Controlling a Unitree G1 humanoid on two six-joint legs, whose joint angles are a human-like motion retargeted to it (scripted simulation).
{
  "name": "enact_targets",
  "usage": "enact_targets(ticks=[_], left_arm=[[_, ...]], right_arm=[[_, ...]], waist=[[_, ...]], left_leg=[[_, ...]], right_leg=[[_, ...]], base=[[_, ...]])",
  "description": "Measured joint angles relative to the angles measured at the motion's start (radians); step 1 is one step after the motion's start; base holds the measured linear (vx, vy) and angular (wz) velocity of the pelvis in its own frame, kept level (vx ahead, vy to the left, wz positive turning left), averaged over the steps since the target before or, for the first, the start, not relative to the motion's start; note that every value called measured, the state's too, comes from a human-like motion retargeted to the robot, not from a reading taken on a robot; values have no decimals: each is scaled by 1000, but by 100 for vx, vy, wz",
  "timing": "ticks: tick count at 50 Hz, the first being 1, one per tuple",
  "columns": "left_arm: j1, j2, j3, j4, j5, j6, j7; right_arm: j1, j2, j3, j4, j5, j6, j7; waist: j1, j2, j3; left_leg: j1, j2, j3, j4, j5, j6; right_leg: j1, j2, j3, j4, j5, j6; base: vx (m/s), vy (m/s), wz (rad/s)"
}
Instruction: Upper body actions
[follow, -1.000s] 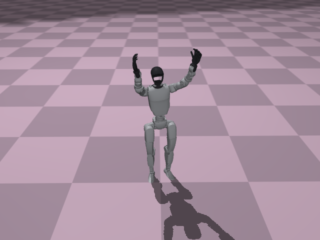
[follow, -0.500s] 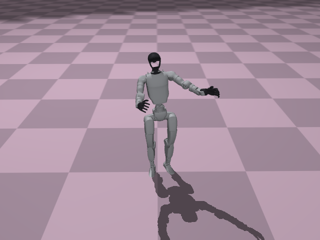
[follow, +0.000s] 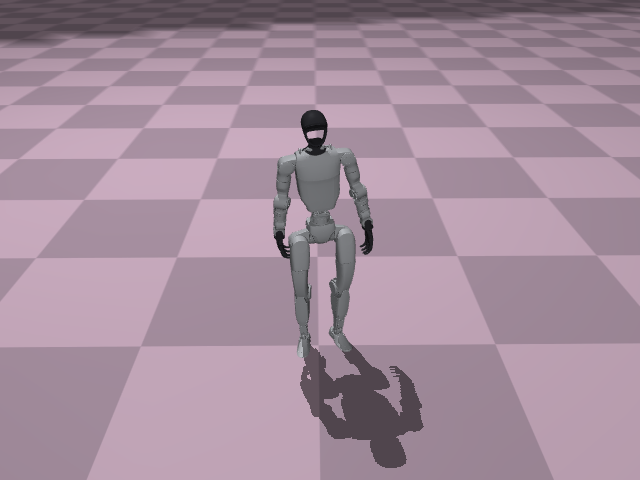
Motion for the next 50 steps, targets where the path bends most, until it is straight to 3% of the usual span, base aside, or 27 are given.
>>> enact_targets(ticks=[5, 11, 15, 25, 30, 35, 38, 42, 50], left_arm=[[98, -74, -59, -12, 51, 26, -26], [162, -136, -19, 49, 2, 63, -99], [178, -143, 2, 55, -7, 79, -141], [93, -110, 16, 40, -26, 76, -131], [-92, -14, 49, 49, -136, 92, -104], [-408, 119, 129, -22, -374, 121, -220], [-616, 199, 116, -85, -378, 108, -222], [-883, 309, 76, -153, -320, 74, -164], [-1332, 428, -133, -284, -481, -41, 12]], right_arm=[[66, 14, -20, 0, 133, -8, 49], [36, 19, 50, 0, -64, -92, 59], [10, 21, 97, 0, -180, -62, 2], [-61, 24, 100, 0, -106, -51, -75], [-244, -7, 56, 0, -13, -82, -61], [-556, -34, -53, -34, 180, -76, 36], [-760, -34, -76, -115, 294, -67, 87], [-1026, -53, 4, -231, 375, -66, 149], [-1445, -244, 338, -445, 672, -145, 123]], waist=[[-8, -13, 19], [-24, -20, 17], [-28, -24, 8], [-27, -29, -24], [-37, -30, -32], [-38, -41, -54], [-38, -37, -84], [-26, -20, -139], [26, -11, -267]], left_leg=[[12, -4, 1, -6, 0, 0], [7, -4, 9, -7, 0, 1], [3, -4, 13, -8, -2, -1], [-8, 1, 11, -9, 2, -3], [-12, 3, 3, -3, 9, -3], [-12, 2, -5, 1, 17, -2], [-13, 6, -1, 0, 17, -1], [-31, 17, 20, 1, 8, -2], [-101, 23, 38, -2, -5, -6]], right_leg=[[6, -3, 2, -2, 3, 0], [-3, -2, 11, -2, 5, -2], [-15, -2, 19, 1, 5, -3], [-24, -1, 14, 3, 2, -3], [-13, 0, 1, 1, 0, -3], [1, 2, -14, -1, -1, -5], [-3, 6, -10, 0, 0, -6], [-33, 17, 16, 3, 2, -8], [-116, 22, 41, 4, -4, -4]], base=[[0, 0, 0], [0, 0, 0], [0, 0, 0], [1, 0, 7], [-7, 3, 13], [-5, 1, 13], [0, 2, -8], [2, 4, -40], [8, 2, -16]])
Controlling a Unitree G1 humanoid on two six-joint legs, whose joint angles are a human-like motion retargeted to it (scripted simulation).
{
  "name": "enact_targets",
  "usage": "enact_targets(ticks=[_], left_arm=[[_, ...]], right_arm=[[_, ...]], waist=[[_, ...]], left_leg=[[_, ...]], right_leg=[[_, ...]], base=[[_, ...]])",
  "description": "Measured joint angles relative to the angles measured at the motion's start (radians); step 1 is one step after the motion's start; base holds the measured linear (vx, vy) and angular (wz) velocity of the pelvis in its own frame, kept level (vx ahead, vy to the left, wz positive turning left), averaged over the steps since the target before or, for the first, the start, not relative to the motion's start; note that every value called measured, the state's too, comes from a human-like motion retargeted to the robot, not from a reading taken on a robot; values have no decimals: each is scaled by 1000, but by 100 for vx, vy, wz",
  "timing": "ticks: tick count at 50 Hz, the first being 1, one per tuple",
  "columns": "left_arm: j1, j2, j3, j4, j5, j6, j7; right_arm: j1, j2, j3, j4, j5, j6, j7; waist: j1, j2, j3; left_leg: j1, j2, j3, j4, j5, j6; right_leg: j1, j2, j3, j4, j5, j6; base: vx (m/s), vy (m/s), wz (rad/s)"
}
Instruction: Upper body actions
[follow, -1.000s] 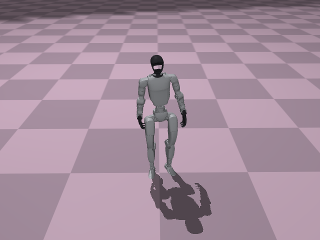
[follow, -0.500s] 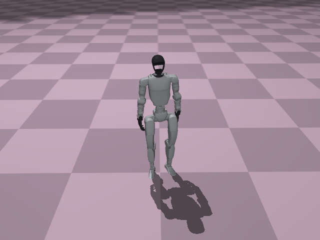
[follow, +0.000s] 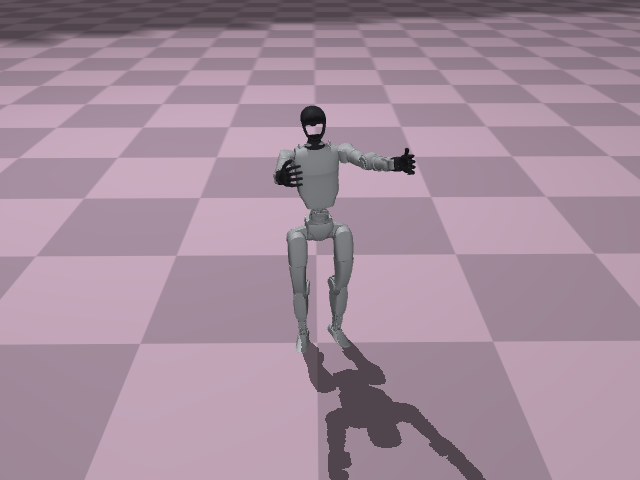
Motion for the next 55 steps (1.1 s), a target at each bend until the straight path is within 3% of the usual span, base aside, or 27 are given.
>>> enact_targets(ticks=[4, 10, 20, 45, 49, 55], left_arm=[[-178, 55, -128, -75, -28, -73, 80], [-410, 126, -271, -132, -46, -217, 289], [-605, 158, -331, -158, -109, -264, 273], [-543, 141, -328, -132, -111, -269, 271], [-435, 157, -308, -113, -10, -287, 286], [-154, 184, -232, -92, 309, -304, 295]], right_arm=[[-206, -124, 159, -55, 106, -68, -89], [-483, -260, 321, -90, 225, -196, -361], [-704, -350, 438, -134, 292, -228, -421], [-623, -313, 440, -63, 241, -253, -372], [-526, -294, 412, -45, 176, -252, -360], [-252, -236, 336, -70, -73, -278, -347]], waist=[[24, 0, -5], [60, 2, 63], [100, 10, 105], [116, 15, 71], [113, 23, 47], [74, 44, 26]], left_leg=[[-11, 1, 0, -2, -3, -2], [-3, 1, -12, 0, -5, -4], [-22, 0, -18, -4, 0, -7], [-20, -3, -10, -2, -4, -4], [-19, -6, -8, -3, -3, -2], [-8, -15, -14, -2, -1, 2]], right_leg=[[-14, -3, 2, 1, -2, 4], [-2, -7, -5, 4, -6, 8], [-17, -13, -13, 3, -8, 13], [-17, -7, -5, 2, -8, 6], [-17, -6, -6, 1, -7, 3], [-1, -9, -14, -1, -6, 1]], base=[[-1, 0, 0], [-15, 3, 9], [-9, 2, 4], [0, 1, 0], [7, 7, -1], [6, 5, 9]])
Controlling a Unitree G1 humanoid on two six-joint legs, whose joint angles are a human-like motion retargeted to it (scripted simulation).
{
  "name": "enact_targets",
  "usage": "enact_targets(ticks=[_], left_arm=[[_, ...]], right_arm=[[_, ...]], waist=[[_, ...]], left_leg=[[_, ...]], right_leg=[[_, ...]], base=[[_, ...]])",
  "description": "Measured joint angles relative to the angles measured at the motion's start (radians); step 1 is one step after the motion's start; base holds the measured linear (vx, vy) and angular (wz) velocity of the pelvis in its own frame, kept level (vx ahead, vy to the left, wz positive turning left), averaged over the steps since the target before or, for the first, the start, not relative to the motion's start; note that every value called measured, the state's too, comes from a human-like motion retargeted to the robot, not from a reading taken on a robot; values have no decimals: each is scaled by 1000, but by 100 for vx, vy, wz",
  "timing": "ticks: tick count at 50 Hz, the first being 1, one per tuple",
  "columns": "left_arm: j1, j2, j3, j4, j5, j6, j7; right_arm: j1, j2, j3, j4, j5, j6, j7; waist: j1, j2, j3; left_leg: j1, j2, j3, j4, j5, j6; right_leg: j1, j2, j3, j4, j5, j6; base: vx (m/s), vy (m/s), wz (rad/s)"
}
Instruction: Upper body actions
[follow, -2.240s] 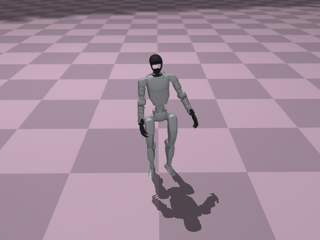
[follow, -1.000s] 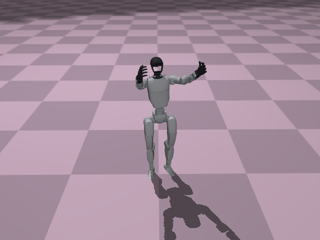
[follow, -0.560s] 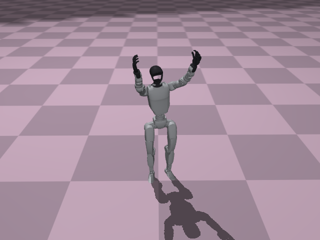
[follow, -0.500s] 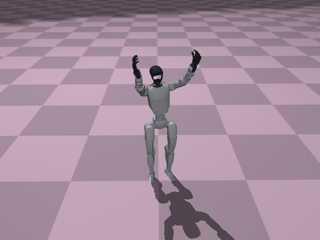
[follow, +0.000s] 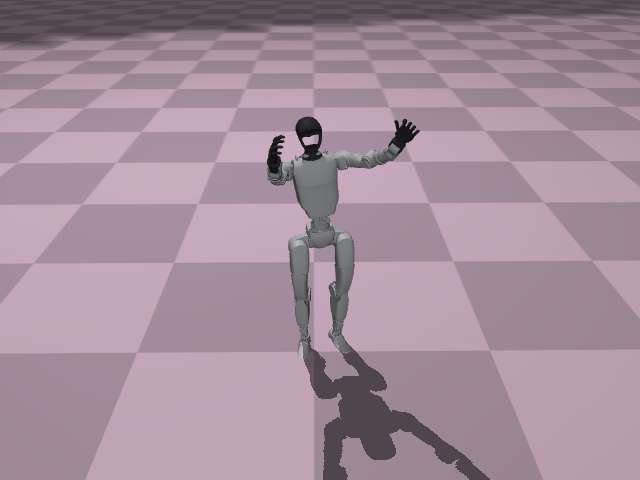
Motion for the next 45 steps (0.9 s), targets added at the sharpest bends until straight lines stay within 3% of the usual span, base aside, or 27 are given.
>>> enact_targets(ticks=[7, 12, 18, 23, 30, 34, 41, 45], left_arm=[[422, -130, 191, 29, 38, 25, -170], [713, -248, 274, 100, 7, 53, -274], [1039, -371, 319, 176, 130, 175, -421], [1288, -468, 331, 238, 255, 285, -547], [1559, -633, 379, 364, 262, 376, -504], [1644, -760, 450, 413, 80, 362, -456], [1723, -888, 499, 453, -160, 340, -453], [1712, -877, 483, 453, -156, 352, -444]], right_arm=[[468, 184, -177, -41, -434, -51, 23], [750, 330, -292, 67, -557, -62, 96], [1036, 426, -358, 249, -501, 20, 265], [1287, 439, -369, 356, -615, 55, 203], [1571, 460, -389, 488, -803, 238, 164], [1662, 490, -405, 512, -716, 316, 208], [1742, 546, -456, 507, -477, 305, 191], [1737, 536, -446, 500, -472, 298, 154]], waist=[[-42, -9, 24], [-59, -16, 49], [-78, -37, 112], [-76, -56, 168], [-99, -62, 213], [-108, -65, 247], [-4, -77, 269], [-17, -69, 273]], left_leg=[[47, -2, 3, 9, -2, 1], [68, 0, 11, 4, 3, 1], [88, -1, 14, -5, 9, 0], [104, -1, 15, -14, 12, -1], [121, -3, 16, -19, 6, 0], [136, -5, 17, -18, 3, 1], [139, 51, 126, 13, -11, -40], [133, 58, 96, 13, 4, -44]], right_leg=[[45, -4, 2, 1, 7, -5], [58, -1, 7, 2, 13, -8], [70, -4, 8, 1, 18, -9], [82, -6, 7, -1, 19, -5], [96, -7, 10, -2, 14, 1], [111, -8, 13, 0, 11, 3], [96, -31, 130, 32, 0, 35], [110, -48, 108, 23, 9, 52]], base=[[6, -6, -5], [1, -1, -4], [-3, -4, -3], [0, -9, -2], [10, -3, -3], [7, -3, -4], [3, -1, -78], [1, 0, 36]])
